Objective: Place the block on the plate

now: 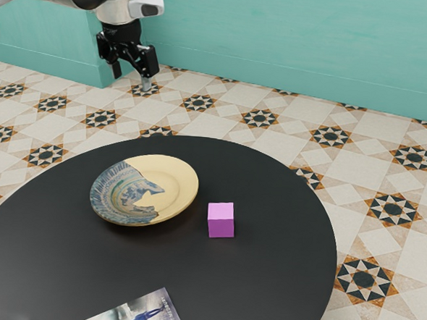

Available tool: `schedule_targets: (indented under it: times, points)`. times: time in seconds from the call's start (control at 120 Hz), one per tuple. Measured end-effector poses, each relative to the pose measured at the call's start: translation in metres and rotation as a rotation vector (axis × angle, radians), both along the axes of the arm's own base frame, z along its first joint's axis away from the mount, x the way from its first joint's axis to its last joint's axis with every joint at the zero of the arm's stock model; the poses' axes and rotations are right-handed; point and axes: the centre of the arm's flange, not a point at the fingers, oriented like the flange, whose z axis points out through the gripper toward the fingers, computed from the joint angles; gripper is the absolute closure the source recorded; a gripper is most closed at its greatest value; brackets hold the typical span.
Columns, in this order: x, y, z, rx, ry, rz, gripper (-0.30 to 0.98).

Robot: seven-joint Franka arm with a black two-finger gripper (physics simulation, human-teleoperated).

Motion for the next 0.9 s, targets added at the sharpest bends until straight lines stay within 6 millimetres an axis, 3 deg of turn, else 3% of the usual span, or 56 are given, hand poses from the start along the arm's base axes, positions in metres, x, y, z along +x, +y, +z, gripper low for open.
schedule_targets:
  times: [0.075,0.142,0.333,0.483,0.608,0.733,0.9]
  points:
    - [0.001,-0.001,-0.001,0.0,-0.001,-0.009,0.01]
    - [0.011,-0.018,-0.014,-0.001,-0.001,-0.039,0.02]
    - [0.093,-0.082,-0.112,-0.015,0.018,-0.066,0.02]
    - [0.122,-0.126,-0.199,-0.076,0.074,0.015,0.02]
    - [0.126,-0.138,-0.243,-0.144,0.114,0.183,0.02]
    - [0.116,-0.137,-0.282,-0.158,0.17,0.347,0.02]
    - [0.107,-0.137,-0.306,-0.117,0.191,0.485,0.02]
